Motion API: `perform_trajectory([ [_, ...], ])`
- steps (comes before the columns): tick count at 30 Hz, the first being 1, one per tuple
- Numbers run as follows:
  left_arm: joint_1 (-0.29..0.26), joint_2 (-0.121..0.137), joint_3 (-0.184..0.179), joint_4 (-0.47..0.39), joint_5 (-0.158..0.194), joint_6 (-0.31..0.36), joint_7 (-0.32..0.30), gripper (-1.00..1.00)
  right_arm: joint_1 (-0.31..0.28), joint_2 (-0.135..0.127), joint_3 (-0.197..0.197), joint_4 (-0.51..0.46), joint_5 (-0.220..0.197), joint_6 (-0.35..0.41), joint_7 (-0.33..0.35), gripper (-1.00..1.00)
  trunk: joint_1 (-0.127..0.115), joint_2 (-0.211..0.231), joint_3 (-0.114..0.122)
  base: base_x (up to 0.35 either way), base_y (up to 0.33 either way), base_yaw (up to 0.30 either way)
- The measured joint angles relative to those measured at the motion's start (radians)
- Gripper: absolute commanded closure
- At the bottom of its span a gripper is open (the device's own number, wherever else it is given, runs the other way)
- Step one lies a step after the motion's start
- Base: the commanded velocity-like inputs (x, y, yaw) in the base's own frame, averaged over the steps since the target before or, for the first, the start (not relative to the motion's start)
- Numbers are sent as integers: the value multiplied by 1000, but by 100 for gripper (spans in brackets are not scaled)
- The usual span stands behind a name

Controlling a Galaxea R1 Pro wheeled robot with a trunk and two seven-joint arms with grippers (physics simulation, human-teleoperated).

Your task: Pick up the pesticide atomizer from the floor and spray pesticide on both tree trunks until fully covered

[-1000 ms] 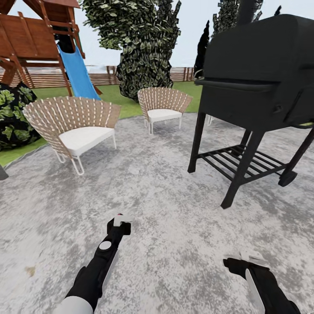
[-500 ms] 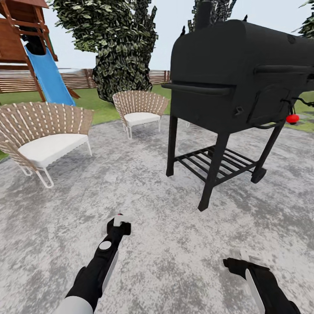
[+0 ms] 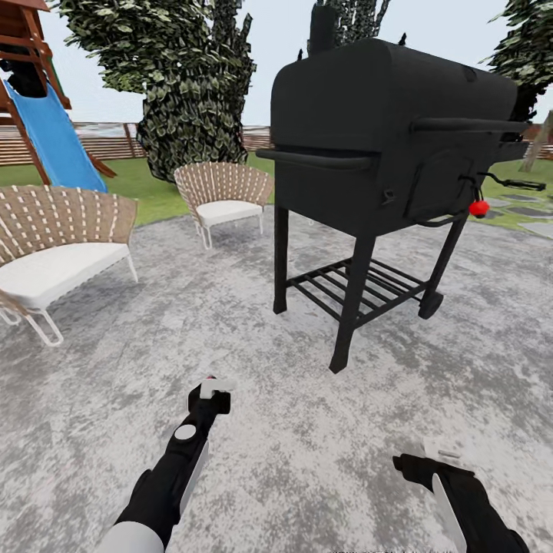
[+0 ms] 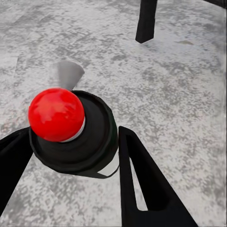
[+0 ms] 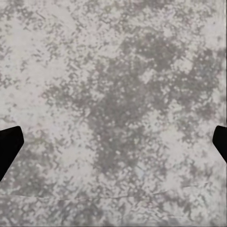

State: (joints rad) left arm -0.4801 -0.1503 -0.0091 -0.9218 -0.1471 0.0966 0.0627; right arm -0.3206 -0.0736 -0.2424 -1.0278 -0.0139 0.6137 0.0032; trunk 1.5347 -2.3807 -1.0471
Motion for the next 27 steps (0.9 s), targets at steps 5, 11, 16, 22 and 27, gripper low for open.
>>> perform_trajectory([
  [5, 0, 0, 0, 0, 0, 0, 0, 100, 0, 0, 0, 0, 0, 0, 0, -100, 0, 0, 4, 0, 0, -269],
  [11, 0, 0, 0, 0, 0, 0, 0, 100, 0, 0, 0, 0, 0, 0, 0, -100, 19, -35, -7, 0, 0, -270],
  [16, 0, 0, 0, 0, 0, 0, 0, 100, 0, 0, 0, 0, 0, 0, 0, -100, 23, -42, -7, 0, 0, -270],
  [22, 0, 0, 0, 0, 0, 0, 0, 100, 0, 0, 0, 0, 0, 0, 0, -100, 31, -56, -9, 0, 0, -270],
  [27, 0, 0, 0, -2, 0, 0, 0, 100, 0, 0, 0, 0, 0, 0, 0, -100, 38, -70, -11, 0, 0, -270],
])
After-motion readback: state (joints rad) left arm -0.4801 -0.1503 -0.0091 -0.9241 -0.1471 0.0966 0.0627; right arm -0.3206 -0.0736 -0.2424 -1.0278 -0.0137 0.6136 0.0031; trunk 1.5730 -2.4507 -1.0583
